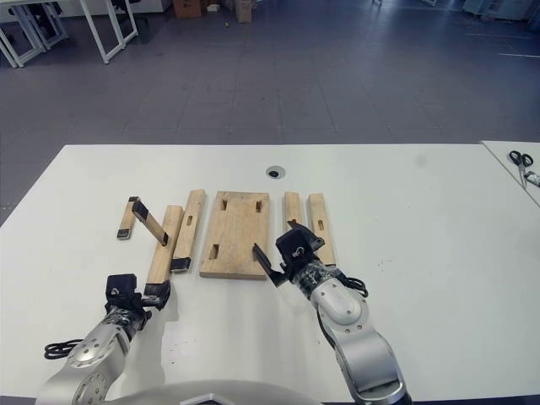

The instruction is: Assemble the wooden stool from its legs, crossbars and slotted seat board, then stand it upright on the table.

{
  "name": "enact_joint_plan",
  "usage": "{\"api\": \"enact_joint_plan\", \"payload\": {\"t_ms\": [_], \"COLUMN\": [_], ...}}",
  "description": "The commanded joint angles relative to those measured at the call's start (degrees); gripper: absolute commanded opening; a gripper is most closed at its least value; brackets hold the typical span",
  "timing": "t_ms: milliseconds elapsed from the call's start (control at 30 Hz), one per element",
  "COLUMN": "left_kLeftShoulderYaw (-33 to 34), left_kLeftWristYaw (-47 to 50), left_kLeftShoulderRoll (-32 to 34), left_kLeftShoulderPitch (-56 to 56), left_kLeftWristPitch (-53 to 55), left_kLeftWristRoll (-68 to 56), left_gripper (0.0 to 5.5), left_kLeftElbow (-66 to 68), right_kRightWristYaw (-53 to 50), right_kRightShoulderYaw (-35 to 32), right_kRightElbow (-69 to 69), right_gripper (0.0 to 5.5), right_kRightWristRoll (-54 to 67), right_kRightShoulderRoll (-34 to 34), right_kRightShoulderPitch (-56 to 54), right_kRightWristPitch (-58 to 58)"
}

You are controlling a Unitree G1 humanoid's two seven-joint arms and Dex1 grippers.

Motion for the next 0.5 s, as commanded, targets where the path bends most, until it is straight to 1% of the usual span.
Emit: {"api": "enact_joint_plan", "payload": {"t_ms": [33,200,333,367,433,467,500], "left_kLeftShoulderYaw": [-2.7,-3.33,-2.06,-0.63,4.19,6.18,8.96], "left_kLeftWristYaw": [-2.94,-5.96,-7.38,-8.21,-8.84,-8.82,-9.15], "left_kLeftShoulderRoll": [0.09,0.03,-0.6,-0.67,-0.44,-0.33,1.3], "left_kLeftShoulderPitch": [0.64,0.94,0.65,-1.07,-6.64,-8.85,-13.34], "left_kLeftWristPitch": [0.4,-2.46,-6.62,-9.22,-12.94,-13.71,-14.0], "left_kLeftWristRoll": [0.44,0.31,-0.28,-1.04,-3.56,-4.57,-6.07], "left_gripper": [3.45,2.78,2.07,2.04,2.04,2.04,2.04], "left_kLeftElbow": [6.21,9.72,10.29,9.11,6.63,6.05,4.06], "right_kRightWristYaw": [-0.11,-0.13,-0.69,-0.36,1.03,1.38,2.38], "right_kRightShoulderYaw": [-2.05,-3.1,-5.18,-6.65,-9.81,-10.63,-12.18], "right_kRightElbow": [-0.19,-0.49,0.42,1.41,3.13,3.71,5.01], "right_gripper": [4.37,4.37,4.37,4.37,4.66,4.9,5.07], "right_kRightWristRoll": [1.63,2.71,3.39,3.88,6.2,6.83,8.71], "right_kRightShoulderRoll": [1.32,1.99,2.61,2.4,2.21,1.96,1.99], "right_kRightShoulderPitch": [-2.21,-3.45,-6.01,-7.59,-10.32,-11.19,-13.05], "right_kRightWristPitch": [2.25,3.88,5.29,5.37,5.08,5.04,5.99]}}
